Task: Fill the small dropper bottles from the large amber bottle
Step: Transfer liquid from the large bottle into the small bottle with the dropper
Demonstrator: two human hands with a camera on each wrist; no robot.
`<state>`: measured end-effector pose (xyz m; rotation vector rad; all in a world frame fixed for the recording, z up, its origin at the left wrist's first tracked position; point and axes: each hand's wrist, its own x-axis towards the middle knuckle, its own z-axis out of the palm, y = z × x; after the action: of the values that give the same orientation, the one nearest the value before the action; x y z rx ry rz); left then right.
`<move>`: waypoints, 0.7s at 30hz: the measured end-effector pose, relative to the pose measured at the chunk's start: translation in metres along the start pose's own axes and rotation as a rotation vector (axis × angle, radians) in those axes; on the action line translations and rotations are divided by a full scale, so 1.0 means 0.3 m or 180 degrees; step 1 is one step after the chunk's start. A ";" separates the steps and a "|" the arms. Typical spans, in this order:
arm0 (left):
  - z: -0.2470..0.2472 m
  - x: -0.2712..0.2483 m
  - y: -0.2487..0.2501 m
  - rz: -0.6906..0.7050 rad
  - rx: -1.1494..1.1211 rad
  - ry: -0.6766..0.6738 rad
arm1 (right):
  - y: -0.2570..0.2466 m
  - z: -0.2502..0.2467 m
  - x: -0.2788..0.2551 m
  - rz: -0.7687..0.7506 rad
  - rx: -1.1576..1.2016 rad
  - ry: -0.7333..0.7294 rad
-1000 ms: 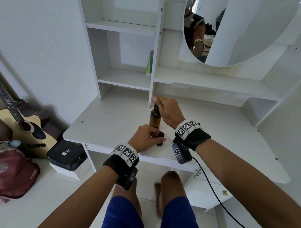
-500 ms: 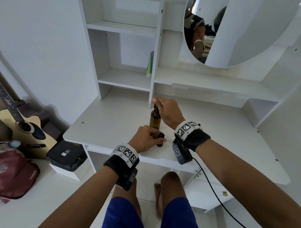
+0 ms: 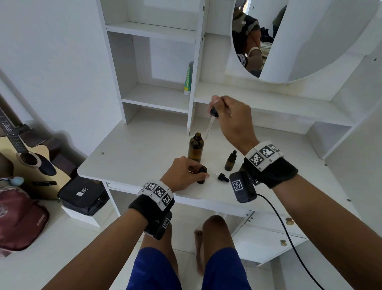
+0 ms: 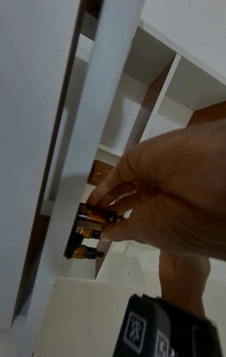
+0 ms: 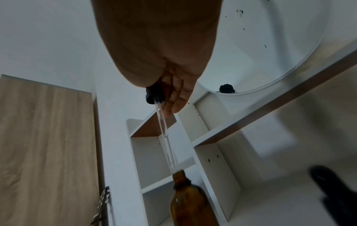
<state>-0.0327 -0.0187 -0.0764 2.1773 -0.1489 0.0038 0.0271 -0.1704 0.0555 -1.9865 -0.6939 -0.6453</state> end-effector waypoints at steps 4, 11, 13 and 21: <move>-0.001 0.003 -0.001 -0.0028 0.0007 -0.0002 | 0.010 -0.004 -0.087 0.0228 -0.0057 -0.0277; -0.004 -0.002 0.007 0.0017 0.0030 0.0019 | 0.020 0.028 -0.184 0.0417 0.0229 -0.0396; -0.004 -0.002 0.008 0.0022 0.0054 0.0012 | 0.019 0.031 -0.189 0.0414 0.0277 -0.0400; -0.006 -0.005 0.014 0.0034 0.0080 -0.0005 | 0.010 0.023 -0.188 0.0447 0.0355 -0.0430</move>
<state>-0.0345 -0.0195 -0.0719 2.2016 -0.1619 0.0101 -0.0095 -0.1778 0.0124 -1.9675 -0.6497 -0.3833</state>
